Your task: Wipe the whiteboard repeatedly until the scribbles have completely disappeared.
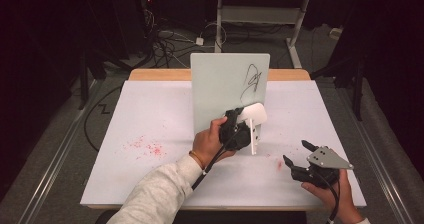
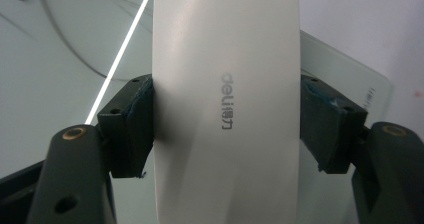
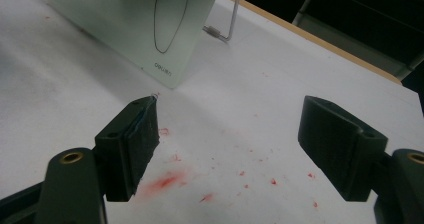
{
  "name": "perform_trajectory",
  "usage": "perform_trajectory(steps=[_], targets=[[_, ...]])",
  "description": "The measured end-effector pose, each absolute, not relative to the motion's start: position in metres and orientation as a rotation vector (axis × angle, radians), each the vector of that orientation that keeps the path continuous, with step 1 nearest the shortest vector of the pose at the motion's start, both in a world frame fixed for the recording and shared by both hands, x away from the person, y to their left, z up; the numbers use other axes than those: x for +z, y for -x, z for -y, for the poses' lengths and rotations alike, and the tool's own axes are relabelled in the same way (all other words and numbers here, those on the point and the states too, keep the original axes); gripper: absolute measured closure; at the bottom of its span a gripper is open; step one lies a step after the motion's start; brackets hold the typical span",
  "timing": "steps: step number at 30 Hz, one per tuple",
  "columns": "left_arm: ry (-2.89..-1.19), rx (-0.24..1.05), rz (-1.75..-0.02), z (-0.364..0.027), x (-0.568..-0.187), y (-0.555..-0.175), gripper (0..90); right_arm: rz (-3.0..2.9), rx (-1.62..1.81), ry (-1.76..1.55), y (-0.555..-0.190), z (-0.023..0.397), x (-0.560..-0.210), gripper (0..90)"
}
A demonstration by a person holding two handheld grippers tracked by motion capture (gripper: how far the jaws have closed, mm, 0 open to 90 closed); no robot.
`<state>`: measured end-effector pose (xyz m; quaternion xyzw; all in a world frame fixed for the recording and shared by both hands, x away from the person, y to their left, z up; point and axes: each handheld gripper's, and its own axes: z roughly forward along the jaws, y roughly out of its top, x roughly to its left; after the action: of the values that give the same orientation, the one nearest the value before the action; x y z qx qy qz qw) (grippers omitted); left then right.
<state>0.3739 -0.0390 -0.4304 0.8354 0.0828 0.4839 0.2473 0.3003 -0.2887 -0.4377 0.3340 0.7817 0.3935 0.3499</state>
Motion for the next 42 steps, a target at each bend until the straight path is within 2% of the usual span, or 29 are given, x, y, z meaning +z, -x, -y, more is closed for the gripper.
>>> perform_trajectory(steps=[6,11,14,23,27,35,42], targets=[[-2.367,1.388,-0.094,0.041,-0.464,-0.360,29.3,-2.021,1.023,-0.873,-0.300,0.289,-0.437,24.5],[-2.388,1.400,-0.051,0.041,-0.468,-0.359,29.2,-2.021,1.020,-0.869,-0.300,0.289,-0.437,24.5],[-2.359,1.457,-0.051,0.040,-0.459,-0.363,29.2,-2.022,1.022,-0.872,-0.300,0.289,-0.437,24.5],[-2.233,1.431,-0.225,0.029,-0.405,-0.385,29.2,-2.029,1.020,-0.875,-0.301,0.289,-0.438,24.5],[-2.243,1.541,-0.168,0.033,-0.423,-0.378,29.2,-2.031,1.027,-0.874,-0.301,0.289,-0.438,24.4],[-2.375,1.468,-0.031,0.036,-0.473,-0.358,29.3,-2.036,1.029,-0.872,-0.301,0.288,-0.438,24.3],[-2.440,1.456,0.040,0.044,-0.489,-0.351,29.3,-2.036,1.028,-0.870,-0.301,0.289,-0.438,24.3]])
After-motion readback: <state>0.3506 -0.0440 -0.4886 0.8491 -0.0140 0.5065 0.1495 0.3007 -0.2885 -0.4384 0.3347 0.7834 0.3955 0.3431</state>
